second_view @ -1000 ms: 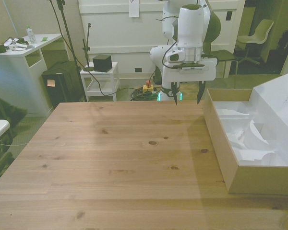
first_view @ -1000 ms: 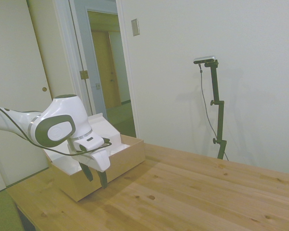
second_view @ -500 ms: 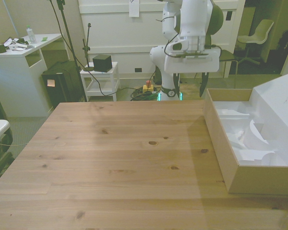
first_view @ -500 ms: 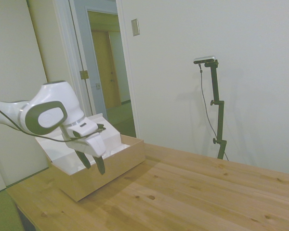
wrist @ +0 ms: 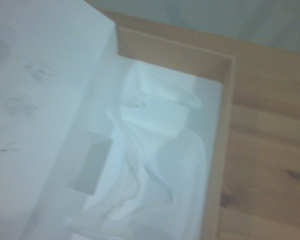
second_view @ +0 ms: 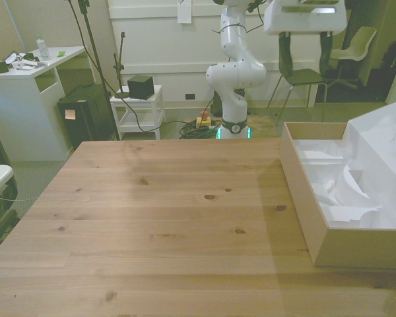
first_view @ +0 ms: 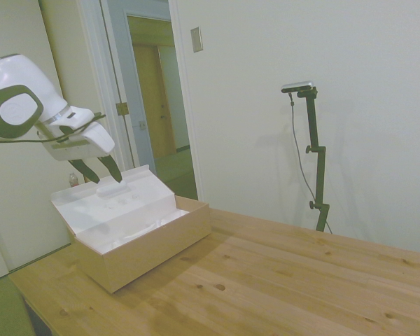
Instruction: Close the box
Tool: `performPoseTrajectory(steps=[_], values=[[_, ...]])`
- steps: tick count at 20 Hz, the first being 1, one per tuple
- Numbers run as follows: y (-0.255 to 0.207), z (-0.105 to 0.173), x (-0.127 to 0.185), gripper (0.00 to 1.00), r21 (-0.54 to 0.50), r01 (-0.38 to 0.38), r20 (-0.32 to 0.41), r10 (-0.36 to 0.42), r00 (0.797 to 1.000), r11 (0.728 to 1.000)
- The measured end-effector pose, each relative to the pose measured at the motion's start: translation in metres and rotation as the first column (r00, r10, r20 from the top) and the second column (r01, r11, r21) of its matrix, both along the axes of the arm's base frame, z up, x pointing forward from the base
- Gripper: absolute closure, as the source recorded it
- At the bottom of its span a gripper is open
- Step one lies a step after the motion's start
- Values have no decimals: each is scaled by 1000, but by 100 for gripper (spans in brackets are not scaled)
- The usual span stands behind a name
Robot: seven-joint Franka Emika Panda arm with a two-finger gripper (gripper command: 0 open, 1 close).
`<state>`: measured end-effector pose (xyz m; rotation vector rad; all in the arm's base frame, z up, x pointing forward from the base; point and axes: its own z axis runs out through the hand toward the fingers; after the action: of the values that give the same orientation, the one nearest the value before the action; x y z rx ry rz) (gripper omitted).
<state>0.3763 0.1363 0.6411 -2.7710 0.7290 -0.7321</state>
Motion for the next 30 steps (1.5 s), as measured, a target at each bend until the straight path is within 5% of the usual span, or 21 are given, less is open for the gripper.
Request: performPoseTrajectory(steps=[11, 16, 30], values=[[125, 39, 10, 0, -131, -269, 47, 277, 960, 954], [184, 10, 17, 0, -250, -356, 11, 370, 929, 901], [312, -63, 65, 0, -364, -519, -28, 548, 836, 773]])
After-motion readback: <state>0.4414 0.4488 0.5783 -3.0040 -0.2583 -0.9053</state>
